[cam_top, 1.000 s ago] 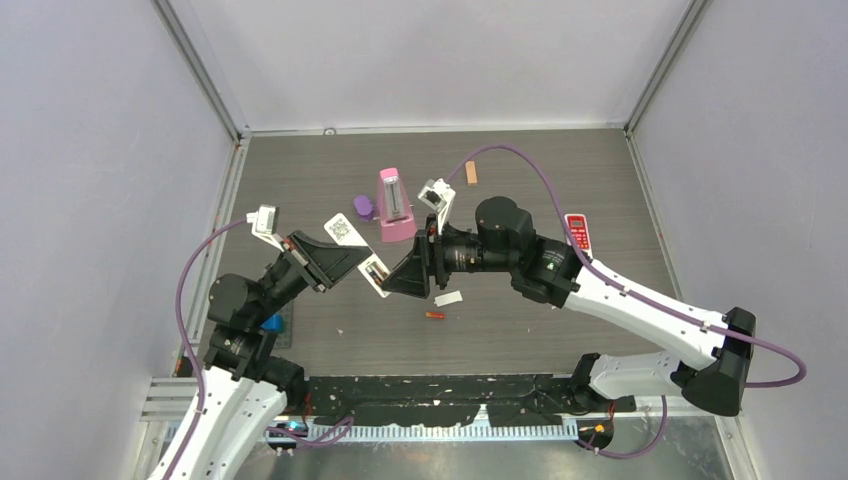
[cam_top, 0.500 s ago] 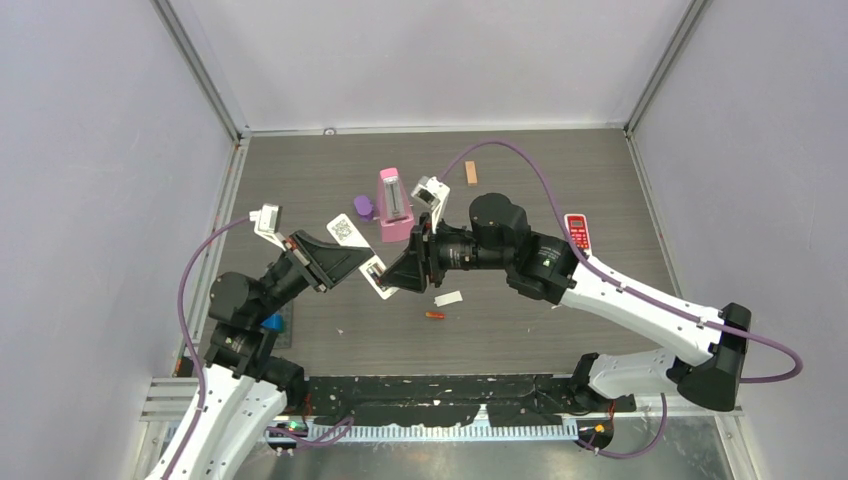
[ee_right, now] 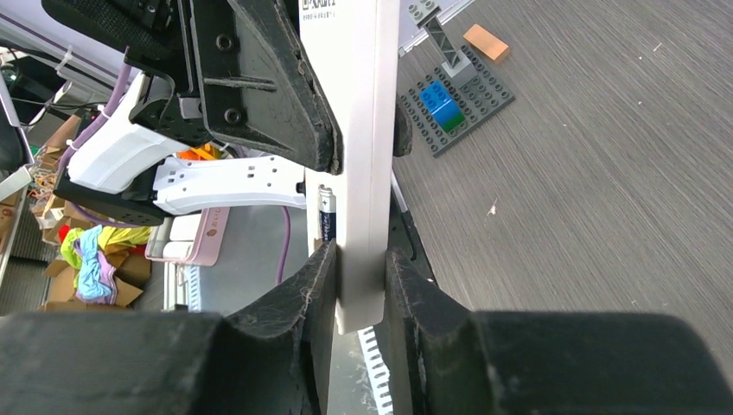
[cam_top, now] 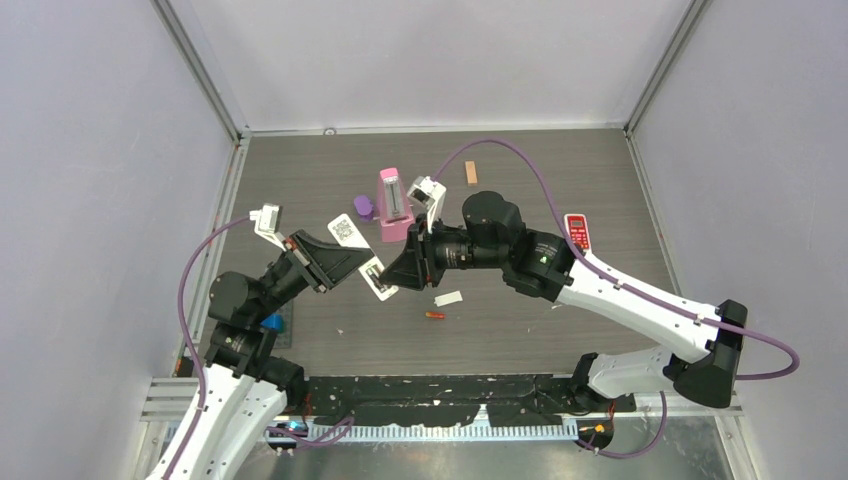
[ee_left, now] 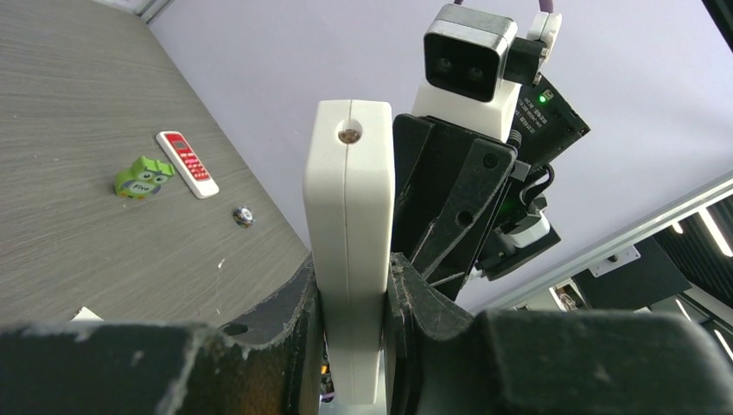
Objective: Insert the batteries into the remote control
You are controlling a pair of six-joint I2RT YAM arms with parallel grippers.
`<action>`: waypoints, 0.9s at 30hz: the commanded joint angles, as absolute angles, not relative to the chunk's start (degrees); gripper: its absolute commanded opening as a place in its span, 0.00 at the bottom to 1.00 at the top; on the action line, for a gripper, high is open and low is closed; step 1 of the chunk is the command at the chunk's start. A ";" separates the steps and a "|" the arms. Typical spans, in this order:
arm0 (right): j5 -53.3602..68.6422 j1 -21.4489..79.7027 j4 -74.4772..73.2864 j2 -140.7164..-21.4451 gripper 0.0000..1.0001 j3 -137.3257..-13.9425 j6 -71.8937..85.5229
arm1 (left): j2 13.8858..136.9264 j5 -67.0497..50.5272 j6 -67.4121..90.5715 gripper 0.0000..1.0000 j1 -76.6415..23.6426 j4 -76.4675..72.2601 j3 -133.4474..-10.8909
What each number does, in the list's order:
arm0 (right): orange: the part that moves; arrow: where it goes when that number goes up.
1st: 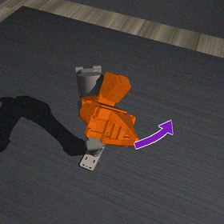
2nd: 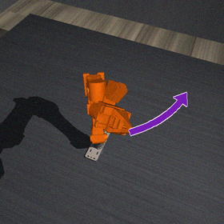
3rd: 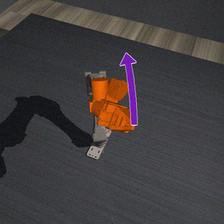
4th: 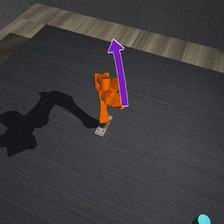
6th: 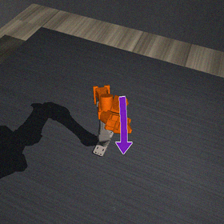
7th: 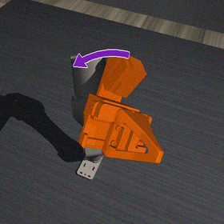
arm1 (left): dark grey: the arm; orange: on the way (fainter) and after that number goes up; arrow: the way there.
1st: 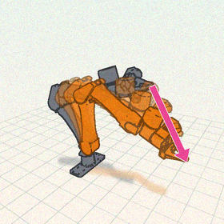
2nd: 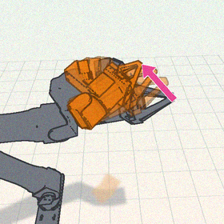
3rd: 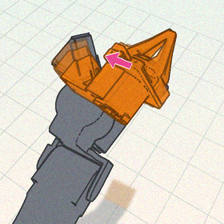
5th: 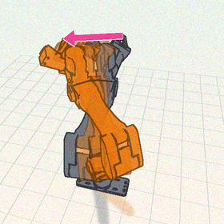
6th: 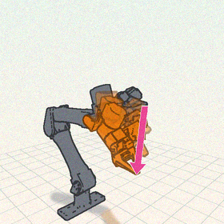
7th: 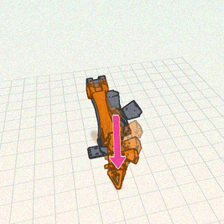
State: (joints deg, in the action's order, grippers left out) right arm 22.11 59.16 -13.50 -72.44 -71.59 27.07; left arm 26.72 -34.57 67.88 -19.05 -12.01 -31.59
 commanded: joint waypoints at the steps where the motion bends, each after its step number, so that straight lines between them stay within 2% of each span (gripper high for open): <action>1: 20.28 60.03 -13.72 -72.82 0.31 -74.80 26.75 | 26.51 -33.79 66.78 0.00 -18.98 -14.22 -33.64; 2: 19.85 60.03 -13.89 -72.62 0.41 -74.93 26.91 | 26.34 -33.50 66.25 0.00 -18.98 -13.50 -33.58; 5: 16.96 59.99 -14.13 -70.84 0.60 -74.80 27.74 | 25.52 -32.37 64.38 0.00 -18.99 -10.88 -33.73; 9: 14.18 59.18 -14.61 -68.24 0.71 -73.85 29.20 | 24.52 -30.19 61.25 0.00 -18.98 -6.42 -33.84; 14: 6.59 56.01 -20.58 -66.64 0.73 -71.02 34.28 | 22.60 -23.54 56.93 0.00 -18.98 4.33 -34.51; 19: -4.60 52.86 -29.47 -70.47 0.69 -66.54 42.17 | 20.37 -16.44 55.20 0.00 -18.98 12.85 -33.74; 27: -1.28 50.84 -25.07 -79.73 0.69 -58.74 63.06 | 18.25 -12.84 55.66 0.00 -18.98 15.59 -32.03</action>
